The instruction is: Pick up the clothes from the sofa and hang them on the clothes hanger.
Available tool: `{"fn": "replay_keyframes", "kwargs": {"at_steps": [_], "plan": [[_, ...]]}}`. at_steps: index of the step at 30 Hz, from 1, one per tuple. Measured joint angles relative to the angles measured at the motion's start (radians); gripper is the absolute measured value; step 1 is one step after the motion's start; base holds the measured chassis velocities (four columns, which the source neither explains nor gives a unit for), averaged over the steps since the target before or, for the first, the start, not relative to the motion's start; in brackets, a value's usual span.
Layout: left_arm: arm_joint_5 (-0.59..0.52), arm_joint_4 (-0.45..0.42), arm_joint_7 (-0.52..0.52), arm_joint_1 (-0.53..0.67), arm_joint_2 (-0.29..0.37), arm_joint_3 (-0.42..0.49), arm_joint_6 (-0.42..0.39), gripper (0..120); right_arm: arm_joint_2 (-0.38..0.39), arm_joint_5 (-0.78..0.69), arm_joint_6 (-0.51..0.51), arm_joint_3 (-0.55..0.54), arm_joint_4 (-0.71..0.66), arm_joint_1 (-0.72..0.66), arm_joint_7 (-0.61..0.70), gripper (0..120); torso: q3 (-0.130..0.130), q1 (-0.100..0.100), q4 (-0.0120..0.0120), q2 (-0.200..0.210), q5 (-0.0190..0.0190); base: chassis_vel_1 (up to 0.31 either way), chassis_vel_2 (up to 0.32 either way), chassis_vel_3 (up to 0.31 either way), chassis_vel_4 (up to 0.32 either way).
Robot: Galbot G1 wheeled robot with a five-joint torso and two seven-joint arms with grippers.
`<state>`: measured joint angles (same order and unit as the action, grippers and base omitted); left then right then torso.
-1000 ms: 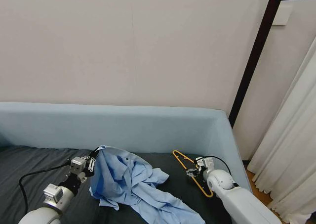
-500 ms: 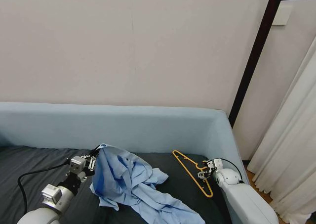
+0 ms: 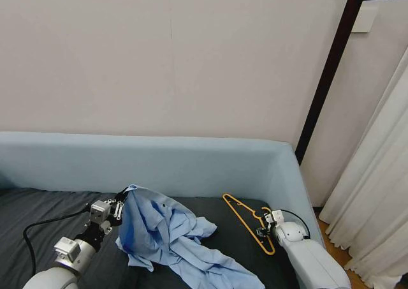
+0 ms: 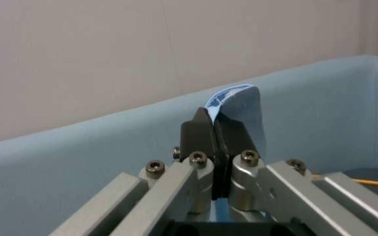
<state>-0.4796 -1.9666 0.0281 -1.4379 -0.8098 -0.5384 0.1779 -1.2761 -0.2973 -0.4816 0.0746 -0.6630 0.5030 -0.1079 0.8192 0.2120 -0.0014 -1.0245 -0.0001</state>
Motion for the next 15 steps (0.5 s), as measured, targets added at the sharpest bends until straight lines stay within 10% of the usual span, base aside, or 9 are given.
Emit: {"fn": "replay_keyframes", "kwargs": {"at_steps": [15], "plan": [[-0.002,0.006,0.005,0.005,0.002,0.002,0.003,0,0.0,0.016,-0.017,-0.011,-0.015,0.0,-0.019,5,0.0,0.0,-0.0003,0.0,0.0,0.0,0.0,0.0,0.0]]}}
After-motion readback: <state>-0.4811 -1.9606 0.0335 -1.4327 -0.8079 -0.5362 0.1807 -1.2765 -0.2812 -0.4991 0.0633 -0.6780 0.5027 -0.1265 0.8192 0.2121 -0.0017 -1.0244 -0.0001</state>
